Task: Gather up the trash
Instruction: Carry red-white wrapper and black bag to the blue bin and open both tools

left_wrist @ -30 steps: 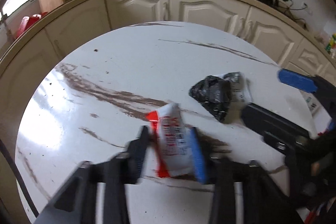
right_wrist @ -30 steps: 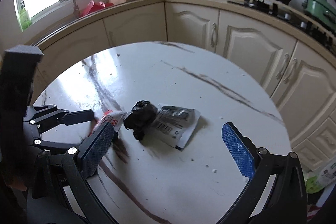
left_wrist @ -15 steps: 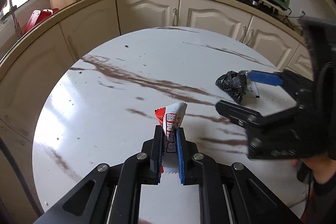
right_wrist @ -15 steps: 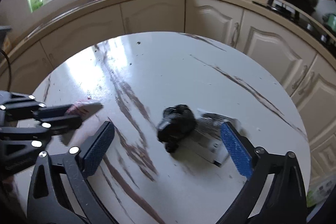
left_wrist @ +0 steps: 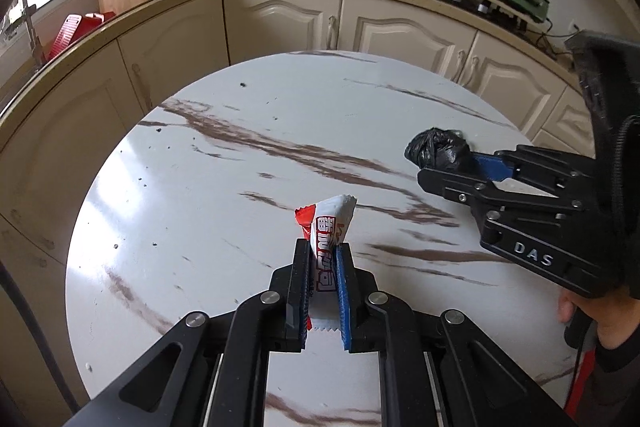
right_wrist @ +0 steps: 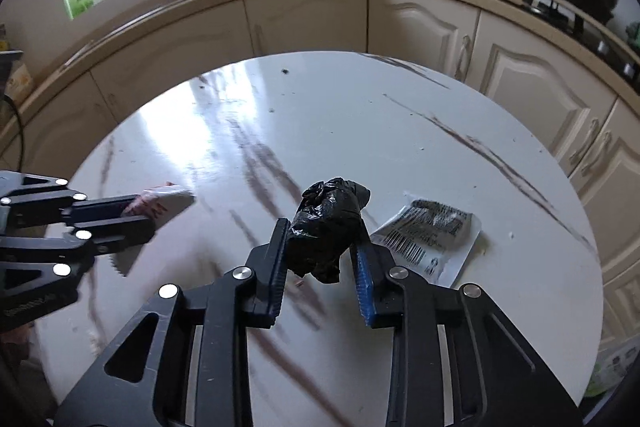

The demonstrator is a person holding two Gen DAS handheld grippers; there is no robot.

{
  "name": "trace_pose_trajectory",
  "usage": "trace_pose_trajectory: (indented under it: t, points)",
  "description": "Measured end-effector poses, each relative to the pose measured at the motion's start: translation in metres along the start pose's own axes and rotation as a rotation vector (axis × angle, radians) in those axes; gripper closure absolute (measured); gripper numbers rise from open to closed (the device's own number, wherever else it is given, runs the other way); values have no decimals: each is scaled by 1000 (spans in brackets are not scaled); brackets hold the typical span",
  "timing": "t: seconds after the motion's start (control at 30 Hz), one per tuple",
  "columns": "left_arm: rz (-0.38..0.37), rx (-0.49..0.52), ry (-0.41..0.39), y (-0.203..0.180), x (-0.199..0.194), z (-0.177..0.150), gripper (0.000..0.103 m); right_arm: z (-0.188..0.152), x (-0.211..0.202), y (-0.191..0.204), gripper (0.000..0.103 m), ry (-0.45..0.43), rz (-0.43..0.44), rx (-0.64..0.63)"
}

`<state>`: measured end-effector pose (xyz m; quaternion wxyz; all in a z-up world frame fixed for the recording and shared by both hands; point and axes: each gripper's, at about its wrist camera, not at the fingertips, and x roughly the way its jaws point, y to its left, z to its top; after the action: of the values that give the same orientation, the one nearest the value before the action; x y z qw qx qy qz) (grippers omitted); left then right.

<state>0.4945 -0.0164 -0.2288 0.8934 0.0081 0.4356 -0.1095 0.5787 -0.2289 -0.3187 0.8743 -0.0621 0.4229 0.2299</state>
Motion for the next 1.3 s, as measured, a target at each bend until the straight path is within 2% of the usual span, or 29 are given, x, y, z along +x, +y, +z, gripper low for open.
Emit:
trace_pose_trajectory:
  t: [0.2, 0.33, 0.5, 0.73, 0.9, 1.03, 1.23, 1.3]
  points:
    - [-5, 21, -38, -26, -39, -4, 95, -8, -60, 0, 75, -75, 14, 31]
    - [-17, 48, -70, -57, -68, -9, 95, -22, -109, -9, 75, -126, 8, 57]
    - [-40, 117, -99, -112, -101, -19, 95, -55, -177, -30, 75, -183, -36, 95]
    - [-121, 234, -93, -219, -124, -32, 95, -124, -251, -79, 74, -225, -96, 191]
    - [-183, 314, -53, -291, -111, -39, 95, -185, -278, -128, 74, -208, -154, 290]
    - [-220, 373, 7, -345, -78, -44, 95, -238, -279, -168, 74, -175, -178, 384]
    - [-224, 429, 118, -404, -9, -46, 95, -305, -249, -227, 70, -113, -176, 509]
    - [-209, 444, 150, -419, 15, -46, 95, -326, -233, -246, 64, -97, -173, 559]
